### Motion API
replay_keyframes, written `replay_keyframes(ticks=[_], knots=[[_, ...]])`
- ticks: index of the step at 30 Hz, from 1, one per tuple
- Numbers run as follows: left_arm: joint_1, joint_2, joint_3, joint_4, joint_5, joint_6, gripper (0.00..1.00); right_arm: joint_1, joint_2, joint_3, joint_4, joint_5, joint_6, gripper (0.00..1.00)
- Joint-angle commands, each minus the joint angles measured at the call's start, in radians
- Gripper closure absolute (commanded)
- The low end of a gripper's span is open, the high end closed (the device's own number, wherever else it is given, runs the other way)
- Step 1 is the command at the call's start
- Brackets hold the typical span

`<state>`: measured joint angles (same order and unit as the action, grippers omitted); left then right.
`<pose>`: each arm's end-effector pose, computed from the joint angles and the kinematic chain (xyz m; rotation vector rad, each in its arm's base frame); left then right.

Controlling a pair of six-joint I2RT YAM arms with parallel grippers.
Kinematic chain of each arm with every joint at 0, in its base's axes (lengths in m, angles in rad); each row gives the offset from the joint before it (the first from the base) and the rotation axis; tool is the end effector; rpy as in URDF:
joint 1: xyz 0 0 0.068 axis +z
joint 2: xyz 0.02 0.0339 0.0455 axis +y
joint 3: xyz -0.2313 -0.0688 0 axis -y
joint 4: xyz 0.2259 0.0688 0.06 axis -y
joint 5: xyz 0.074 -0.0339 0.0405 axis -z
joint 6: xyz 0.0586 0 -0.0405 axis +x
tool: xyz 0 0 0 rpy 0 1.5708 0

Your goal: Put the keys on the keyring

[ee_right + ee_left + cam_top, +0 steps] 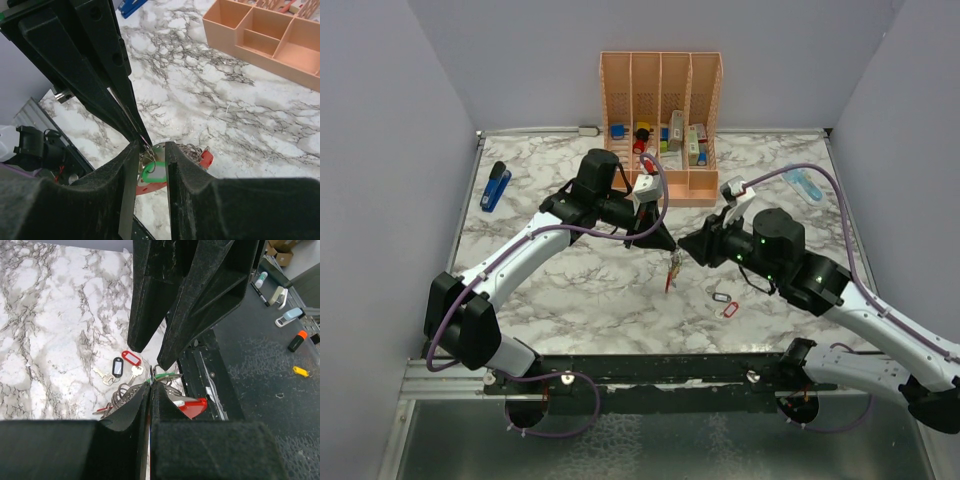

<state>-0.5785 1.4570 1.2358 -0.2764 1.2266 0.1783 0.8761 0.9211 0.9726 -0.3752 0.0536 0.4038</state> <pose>0.2291 -0.2155 0.3075 1.4071 1.4370 -1.4990 0.1485 0.1733 0.3271 -0.4259 1.9328 0.8074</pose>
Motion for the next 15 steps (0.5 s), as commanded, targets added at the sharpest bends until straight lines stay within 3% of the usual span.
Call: replay_keyframes(ticks=[1, 15], knots=[[-0.009, -0.009, 0.007, 0.017, 0.059, 0.009, 1.00, 0.003, 0.016, 0.012, 0.054, -0.042, -0.025, 0.73], [-0.009, -0.018, 0.021, -0.016, 0.100, 0.025, 1.00, 0.003, -0.005, -0.053, 0.109, -0.059, -0.008, 0.77]])
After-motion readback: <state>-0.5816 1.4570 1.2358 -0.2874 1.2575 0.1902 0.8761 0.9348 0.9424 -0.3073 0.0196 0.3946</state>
